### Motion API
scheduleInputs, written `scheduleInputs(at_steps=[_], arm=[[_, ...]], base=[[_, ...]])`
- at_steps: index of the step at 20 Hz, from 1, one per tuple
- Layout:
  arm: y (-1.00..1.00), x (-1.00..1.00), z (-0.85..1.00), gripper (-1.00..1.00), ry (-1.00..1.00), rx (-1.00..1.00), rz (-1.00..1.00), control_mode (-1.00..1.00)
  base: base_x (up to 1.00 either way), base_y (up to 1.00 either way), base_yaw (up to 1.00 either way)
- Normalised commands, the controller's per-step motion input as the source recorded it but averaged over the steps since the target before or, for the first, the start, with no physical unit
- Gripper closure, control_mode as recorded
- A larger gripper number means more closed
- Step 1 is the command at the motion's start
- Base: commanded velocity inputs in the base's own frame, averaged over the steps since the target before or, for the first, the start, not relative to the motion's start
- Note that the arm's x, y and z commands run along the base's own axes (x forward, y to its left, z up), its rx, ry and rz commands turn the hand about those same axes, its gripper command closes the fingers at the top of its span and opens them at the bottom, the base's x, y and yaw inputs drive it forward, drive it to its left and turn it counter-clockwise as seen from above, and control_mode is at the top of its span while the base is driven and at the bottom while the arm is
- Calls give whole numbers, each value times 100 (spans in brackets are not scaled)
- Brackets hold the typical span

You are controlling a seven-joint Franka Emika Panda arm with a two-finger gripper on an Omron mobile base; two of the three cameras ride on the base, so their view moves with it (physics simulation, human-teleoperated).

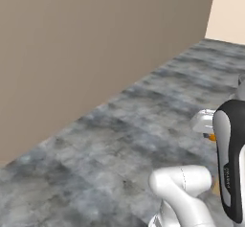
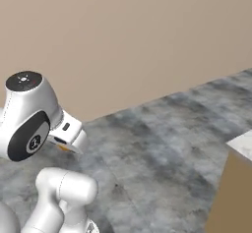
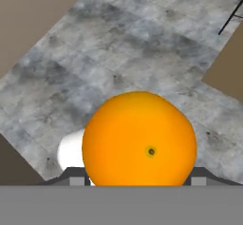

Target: Pick up the mango and orange from the fridge and place one fruit on each plate on the dining counter.

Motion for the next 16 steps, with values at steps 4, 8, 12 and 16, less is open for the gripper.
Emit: scheduleInputs(at_steps=[4,8,12,16], arm=[[0,0,0,100,0,0,0,100],[0,0,0,100,0,0,0,100],[0,0,0,100,0,0,0,100],[0,0,0,100,0,0,0,100]], base=[[100,33,-51],[100,33,-52],[100,33,-53],[100,32,-57]])
